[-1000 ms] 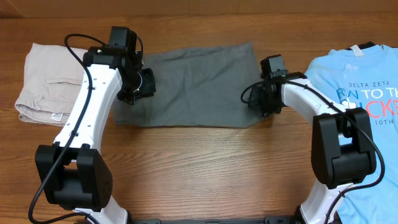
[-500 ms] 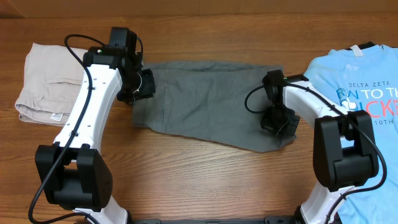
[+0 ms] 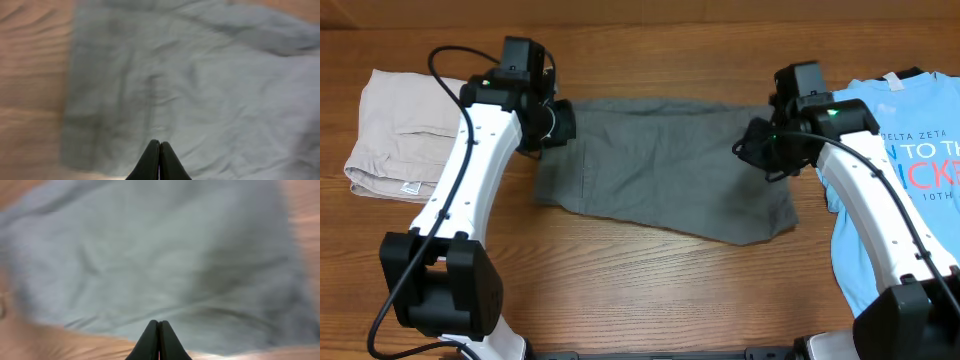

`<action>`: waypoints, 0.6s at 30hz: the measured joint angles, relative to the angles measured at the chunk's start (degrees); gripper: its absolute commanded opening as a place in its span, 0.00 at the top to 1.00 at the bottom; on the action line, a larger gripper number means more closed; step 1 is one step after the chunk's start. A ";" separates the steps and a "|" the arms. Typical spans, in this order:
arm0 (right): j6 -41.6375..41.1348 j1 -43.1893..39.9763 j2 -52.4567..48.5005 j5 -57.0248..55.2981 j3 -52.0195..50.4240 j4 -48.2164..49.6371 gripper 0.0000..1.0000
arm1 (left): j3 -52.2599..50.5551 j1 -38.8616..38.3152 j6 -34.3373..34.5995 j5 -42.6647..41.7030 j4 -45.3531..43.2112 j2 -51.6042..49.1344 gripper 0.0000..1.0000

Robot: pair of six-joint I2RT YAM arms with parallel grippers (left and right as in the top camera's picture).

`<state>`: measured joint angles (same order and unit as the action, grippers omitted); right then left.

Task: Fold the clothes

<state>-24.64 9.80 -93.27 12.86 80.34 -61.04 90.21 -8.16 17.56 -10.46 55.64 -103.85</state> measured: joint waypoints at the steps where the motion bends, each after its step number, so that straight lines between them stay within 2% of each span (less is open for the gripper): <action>1: 0.48 0.04 -0.33 1.79 -0.11 1.18 0.96 | -0.37 -0.68 0.00 -0.87 -1.86 0.02 0.96; 9: 1.77 2.36 -5.51 8.13 -0.22 12.31 0.96 | -3.48 -7.45 2.27 -4.90 -15.63 -2.78 0.96; 18: 1.99 5.84 -14.99 8.87 -0.37 26.56 0.96 | -4.35 -10.62 7.74 -8.31 -30.29 -16.92 0.96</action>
<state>-22.65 15.64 -108.27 21.74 79.96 -34.48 85.86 -18.79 25.30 -18.76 25.34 -120.77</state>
